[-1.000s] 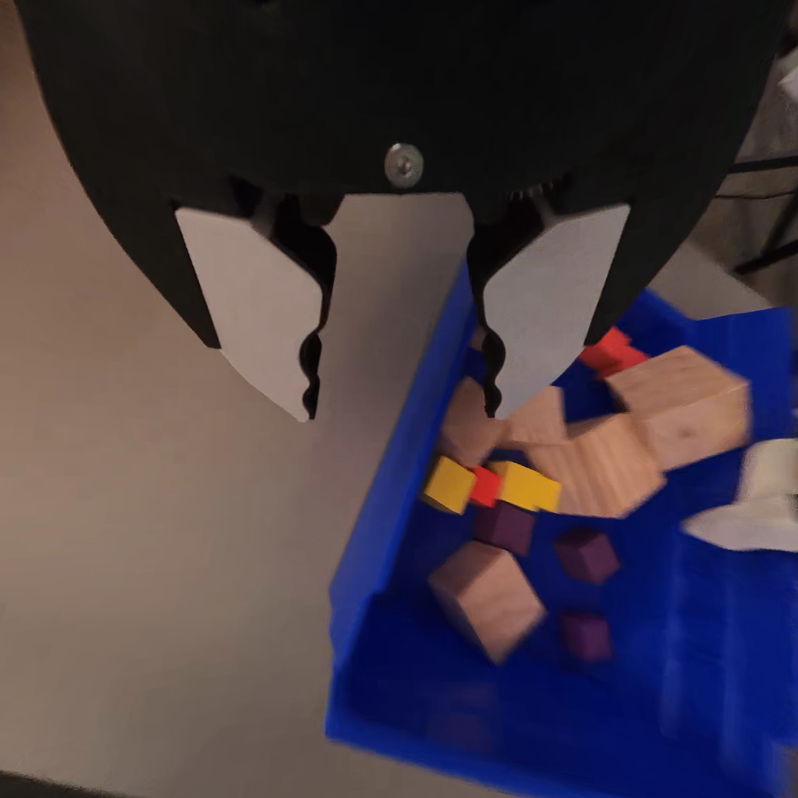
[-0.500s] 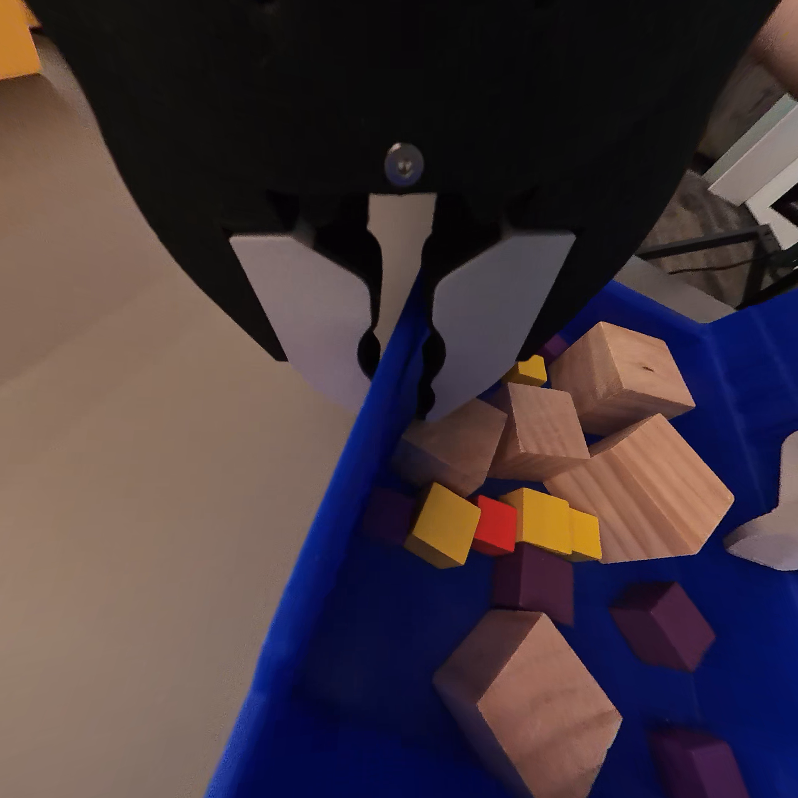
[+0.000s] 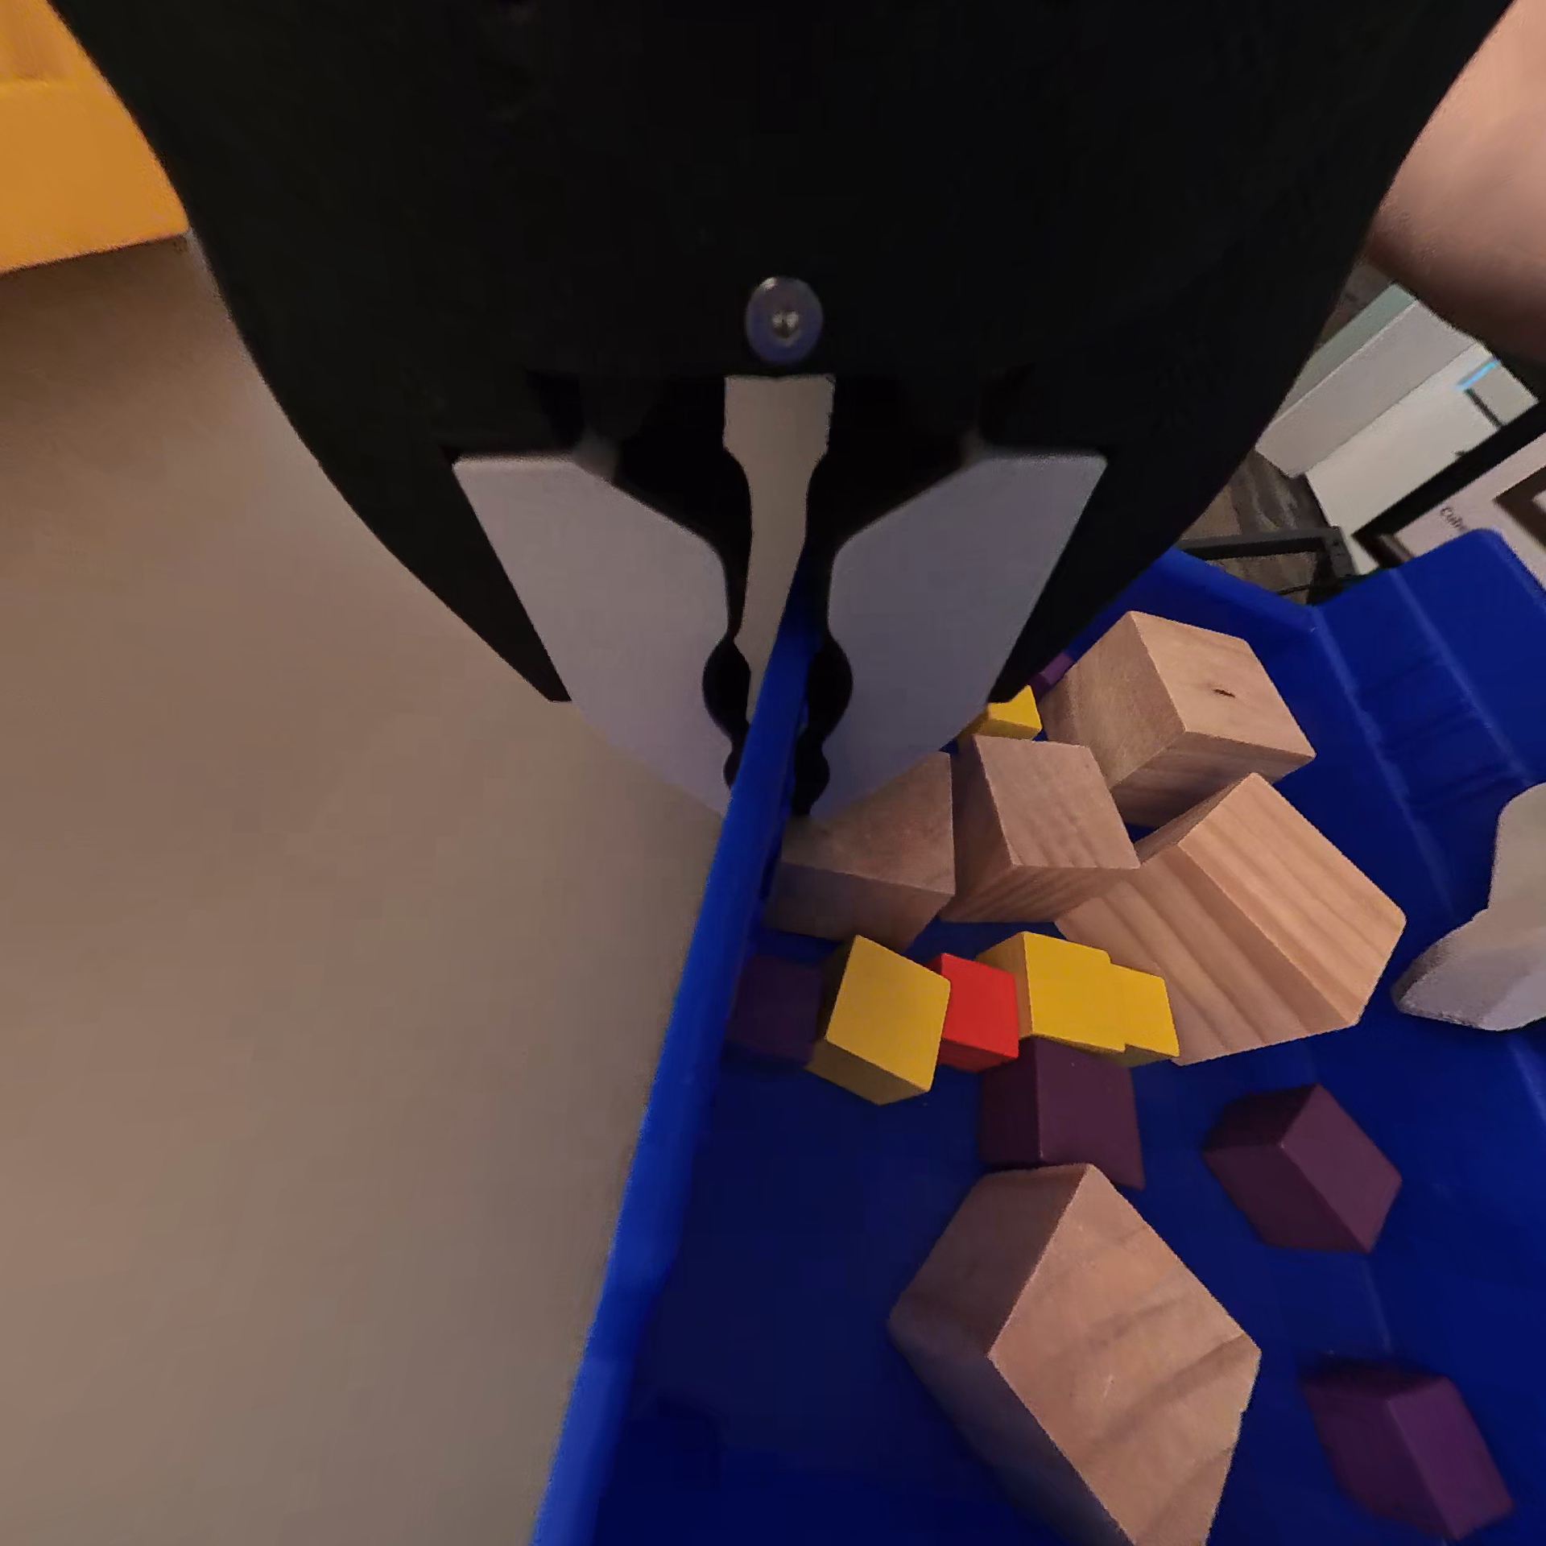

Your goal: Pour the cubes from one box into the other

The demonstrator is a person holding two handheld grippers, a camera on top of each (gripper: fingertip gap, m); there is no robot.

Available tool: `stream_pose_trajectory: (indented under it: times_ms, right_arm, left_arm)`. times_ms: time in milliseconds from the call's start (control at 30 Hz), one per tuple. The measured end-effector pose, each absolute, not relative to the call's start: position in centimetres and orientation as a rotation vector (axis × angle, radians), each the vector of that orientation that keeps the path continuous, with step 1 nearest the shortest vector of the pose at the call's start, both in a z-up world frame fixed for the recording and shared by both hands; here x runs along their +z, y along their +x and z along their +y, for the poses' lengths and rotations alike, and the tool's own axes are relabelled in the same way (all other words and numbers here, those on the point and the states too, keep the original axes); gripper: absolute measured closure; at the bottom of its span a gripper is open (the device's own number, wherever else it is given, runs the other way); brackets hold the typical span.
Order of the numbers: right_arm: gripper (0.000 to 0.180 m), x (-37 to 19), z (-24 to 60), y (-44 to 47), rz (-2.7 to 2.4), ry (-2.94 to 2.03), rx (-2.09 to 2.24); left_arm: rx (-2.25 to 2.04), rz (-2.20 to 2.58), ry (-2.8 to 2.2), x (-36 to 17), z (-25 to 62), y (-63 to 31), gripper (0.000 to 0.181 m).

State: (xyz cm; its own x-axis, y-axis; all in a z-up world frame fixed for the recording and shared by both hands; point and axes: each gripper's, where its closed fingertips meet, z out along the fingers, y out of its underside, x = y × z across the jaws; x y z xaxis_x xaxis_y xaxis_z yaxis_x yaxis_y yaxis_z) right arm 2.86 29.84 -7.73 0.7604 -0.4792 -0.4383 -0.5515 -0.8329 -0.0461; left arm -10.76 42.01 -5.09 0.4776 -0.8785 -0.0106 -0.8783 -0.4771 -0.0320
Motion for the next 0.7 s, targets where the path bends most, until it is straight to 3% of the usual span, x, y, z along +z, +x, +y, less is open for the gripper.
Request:
stream_pose_trajectory:
  times_ms: [33, 700]
  right_arm:
    - [0.168, -6.9, 29.3, 3.4, 0.834, -2.756, 0.645]
    - [0.170, 0.2, 10.6, 20.3, 1.189, -2.391, 0.357]
  left_arm:
    - [-0.016, 1.599, -2.673, -4.4, 41.3, -10.2, 0.172]
    - [-0.149, 1.755, -2.410, 1.5, 23.9, 7.8, 0.171]
